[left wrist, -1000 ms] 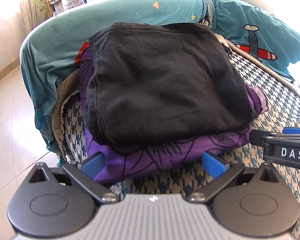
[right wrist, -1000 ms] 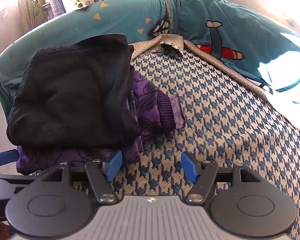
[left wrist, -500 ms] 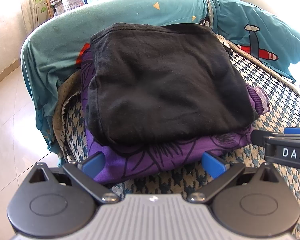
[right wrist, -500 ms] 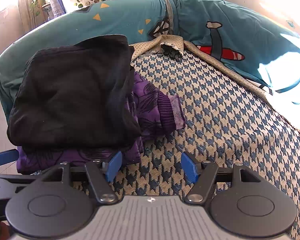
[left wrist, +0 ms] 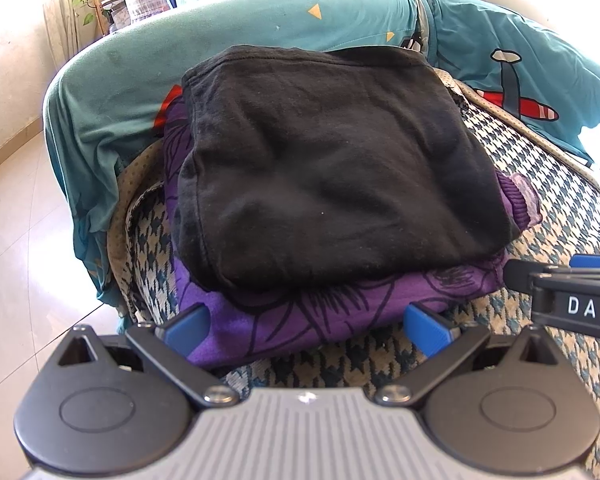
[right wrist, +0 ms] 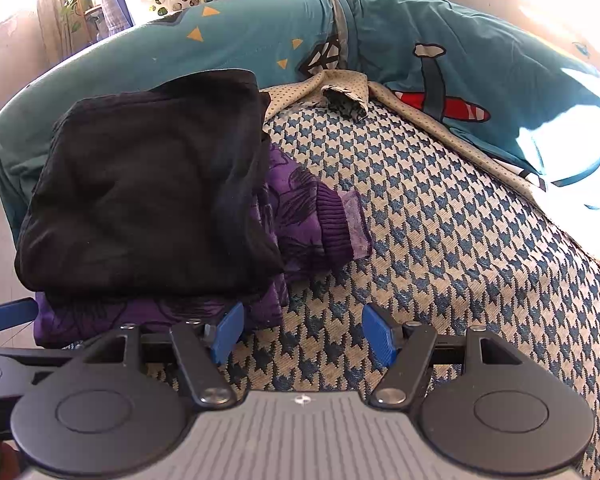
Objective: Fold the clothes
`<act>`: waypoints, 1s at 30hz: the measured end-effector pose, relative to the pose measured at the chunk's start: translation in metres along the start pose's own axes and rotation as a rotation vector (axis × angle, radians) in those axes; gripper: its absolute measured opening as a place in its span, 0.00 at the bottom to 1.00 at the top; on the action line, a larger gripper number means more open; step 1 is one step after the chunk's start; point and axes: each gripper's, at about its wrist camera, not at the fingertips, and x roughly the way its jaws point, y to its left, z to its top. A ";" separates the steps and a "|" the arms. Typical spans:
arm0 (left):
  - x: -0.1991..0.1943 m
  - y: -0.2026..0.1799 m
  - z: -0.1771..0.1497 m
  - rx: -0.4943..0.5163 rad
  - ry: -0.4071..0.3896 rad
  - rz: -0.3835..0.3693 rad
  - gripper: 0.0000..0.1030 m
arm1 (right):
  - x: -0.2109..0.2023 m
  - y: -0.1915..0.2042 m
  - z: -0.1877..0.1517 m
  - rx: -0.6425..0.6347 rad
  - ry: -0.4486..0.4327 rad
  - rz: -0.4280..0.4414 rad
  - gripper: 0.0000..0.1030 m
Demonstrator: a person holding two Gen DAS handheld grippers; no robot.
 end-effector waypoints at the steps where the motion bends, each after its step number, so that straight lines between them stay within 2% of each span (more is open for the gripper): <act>1: 0.000 0.000 0.000 0.000 0.000 0.000 1.00 | 0.000 0.000 0.000 0.000 0.000 0.000 0.63; 30: 0.001 -0.003 -0.002 0.021 -0.009 0.002 1.00 | 0.001 -0.001 -0.002 0.009 0.002 -0.002 0.63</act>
